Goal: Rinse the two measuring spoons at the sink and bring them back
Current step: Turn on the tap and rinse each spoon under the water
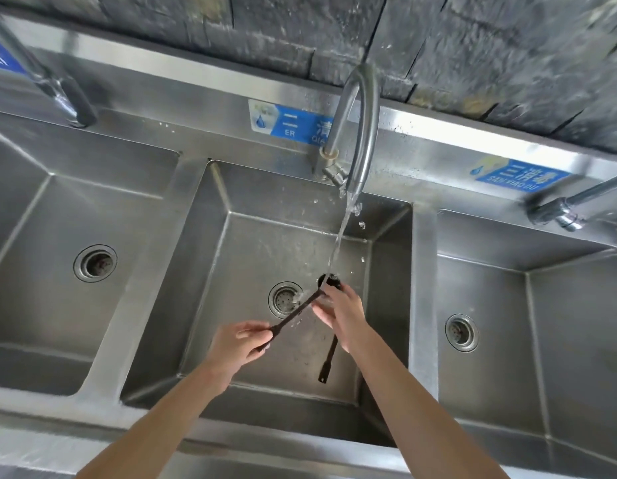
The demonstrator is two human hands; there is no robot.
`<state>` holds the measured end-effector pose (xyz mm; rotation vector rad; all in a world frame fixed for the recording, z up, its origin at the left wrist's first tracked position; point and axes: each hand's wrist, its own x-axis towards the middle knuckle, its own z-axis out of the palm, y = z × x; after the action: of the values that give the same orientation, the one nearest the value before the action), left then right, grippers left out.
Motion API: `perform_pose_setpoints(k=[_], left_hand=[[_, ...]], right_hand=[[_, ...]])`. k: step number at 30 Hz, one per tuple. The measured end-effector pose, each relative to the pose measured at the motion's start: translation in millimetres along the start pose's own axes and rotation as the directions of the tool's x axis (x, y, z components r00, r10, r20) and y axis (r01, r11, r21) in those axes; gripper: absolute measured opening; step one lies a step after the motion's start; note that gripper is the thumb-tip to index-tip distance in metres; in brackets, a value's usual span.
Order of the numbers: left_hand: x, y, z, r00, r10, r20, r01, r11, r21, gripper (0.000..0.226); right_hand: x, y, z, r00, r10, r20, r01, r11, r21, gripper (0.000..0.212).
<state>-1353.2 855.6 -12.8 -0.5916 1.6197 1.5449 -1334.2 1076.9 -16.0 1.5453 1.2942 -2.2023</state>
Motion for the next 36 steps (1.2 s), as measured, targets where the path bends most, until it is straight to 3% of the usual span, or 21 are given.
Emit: perform_pose_setpoints(k=[5,8,12,14,17,20,23,28,32,36], left_hand=[[5,-1,-18,0.999,0.011,-0.031,-0.012,0.999,-0.031,0.018],[9,0,-30,0.998,-0.011,-0.057,0.003,0.989,-0.149,0.018],[18,5,-45,0.999,-0.047,0.007,0.047,0.945,-0.323,0.023],[25,9,-48,0.998,-0.050,0.031,0.058,0.930,-0.363,0.025],[35,21,-40,0.996,-0.064,0.059,0.082,0.921,-0.382,0.022],[43,38,-23,0.996,-0.043,0.084,0.074,0.906,-0.416,0.018],[44,53,-6,0.992,-0.009,0.125,0.059,0.916,-0.397,0.017],[41,63,26,0.983,0.013,0.184,0.055,0.931,-0.361,0.025],[38,69,57,0.977,0.020,0.212,0.055,0.937,-0.345,0.030],[34,70,84,0.978,0.025,0.206,0.052,0.932,-0.359,0.019]], right_hand=[[9,1,-1,0.993,-0.068,-0.092,0.046,0.975,-0.215,0.017],[11,0,1,0.983,-0.111,-0.145,0.062,0.950,-0.305,0.016],[4,0,5,0.967,-0.207,-0.151,0.138,0.919,-0.370,0.006],[-1,-3,8,0.960,-0.246,-0.135,0.172,0.896,-0.409,0.024],[-10,-10,10,0.953,-0.278,-0.120,0.225,0.915,-0.333,0.035],[-19,-19,5,0.924,-0.303,-0.233,0.225,0.924,-0.311,0.033],[-32,-27,-7,0.903,-0.303,-0.305,0.257,0.949,-0.183,0.033],[-64,-46,-33,0.861,-0.368,-0.351,0.339,0.930,-0.143,0.035],[-83,-64,-54,0.848,-0.408,-0.338,0.414,0.908,-0.058,0.029],[-98,-76,-75,0.847,-0.448,-0.285,0.459,0.888,-0.031,0.028]])
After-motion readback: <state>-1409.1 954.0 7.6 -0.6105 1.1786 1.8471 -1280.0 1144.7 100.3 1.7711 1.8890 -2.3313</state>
